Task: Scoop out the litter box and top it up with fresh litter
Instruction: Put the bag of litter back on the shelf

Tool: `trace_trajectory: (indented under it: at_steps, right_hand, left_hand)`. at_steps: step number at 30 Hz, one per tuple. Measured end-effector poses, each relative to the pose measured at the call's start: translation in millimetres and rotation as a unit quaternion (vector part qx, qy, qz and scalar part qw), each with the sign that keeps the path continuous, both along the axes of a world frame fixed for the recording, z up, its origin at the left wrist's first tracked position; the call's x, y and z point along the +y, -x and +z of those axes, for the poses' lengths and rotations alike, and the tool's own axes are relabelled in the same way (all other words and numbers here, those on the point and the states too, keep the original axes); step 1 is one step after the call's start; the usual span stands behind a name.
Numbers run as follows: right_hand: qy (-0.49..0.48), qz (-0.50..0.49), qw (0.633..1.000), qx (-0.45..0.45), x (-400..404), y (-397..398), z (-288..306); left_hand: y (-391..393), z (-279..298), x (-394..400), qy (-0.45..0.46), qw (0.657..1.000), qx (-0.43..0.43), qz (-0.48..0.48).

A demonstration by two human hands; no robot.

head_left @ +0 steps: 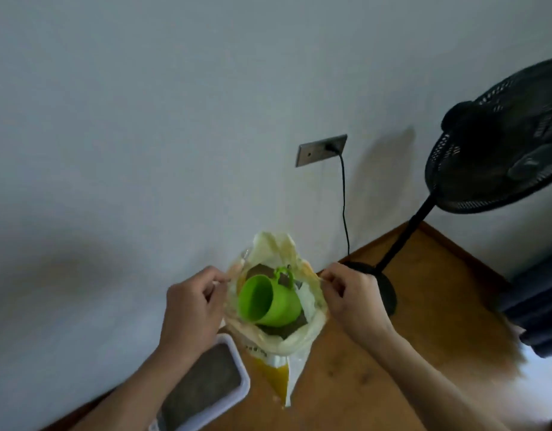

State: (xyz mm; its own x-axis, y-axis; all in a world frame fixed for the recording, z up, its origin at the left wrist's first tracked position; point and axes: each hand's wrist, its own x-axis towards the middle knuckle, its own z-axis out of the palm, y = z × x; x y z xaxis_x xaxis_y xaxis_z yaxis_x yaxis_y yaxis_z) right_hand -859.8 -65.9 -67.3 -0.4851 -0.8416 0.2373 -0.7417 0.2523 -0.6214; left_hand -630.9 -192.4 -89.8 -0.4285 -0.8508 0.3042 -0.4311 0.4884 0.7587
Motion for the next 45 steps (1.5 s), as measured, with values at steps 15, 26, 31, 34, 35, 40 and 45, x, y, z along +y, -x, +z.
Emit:
trace_trajectory:
  at_steps: [15, 26, 31, 34, 35, 40, 45]
  right_hand:
    - [0.006, 0.216, 0.976, -0.021, 15, -27, 107]
    - [0.085, 0.478, 0.871, 0.074, 21, -175, 156]
    - [0.100, 0.572, 0.813, 0.030, 43, -297, 171]
    - [0.094, 0.621, 0.778, -0.020, 71, -375, 179]
    - [0.097, 0.634, 0.766, -0.028, 82, -404, 181]
    - [0.101, 0.704, 0.702, -0.048, 145, -538, 186]
    - [0.104, 0.769, 0.628, -0.056, 206, -646, 189]
  left_hand:
    - [-62, 133, 99, 0.029, 0.983, -0.012, 0.182]
    - [-196, 175, 246, 0.041, 0.915, -0.013, 0.400]
    - [-286, 193, 327, 0.072, 0.856, -0.020, 0.512]
    - [-346, 200, 379, 0.093, 0.818, -0.028, 0.567]
    - [-367, 201, 396, 0.100, 0.807, -0.034, 0.581]
    - [-469, 201, 484, 0.114, 0.755, -0.075, 0.642]
    - [-539, 202, 572, 0.099, 0.711, -0.093, 0.690]
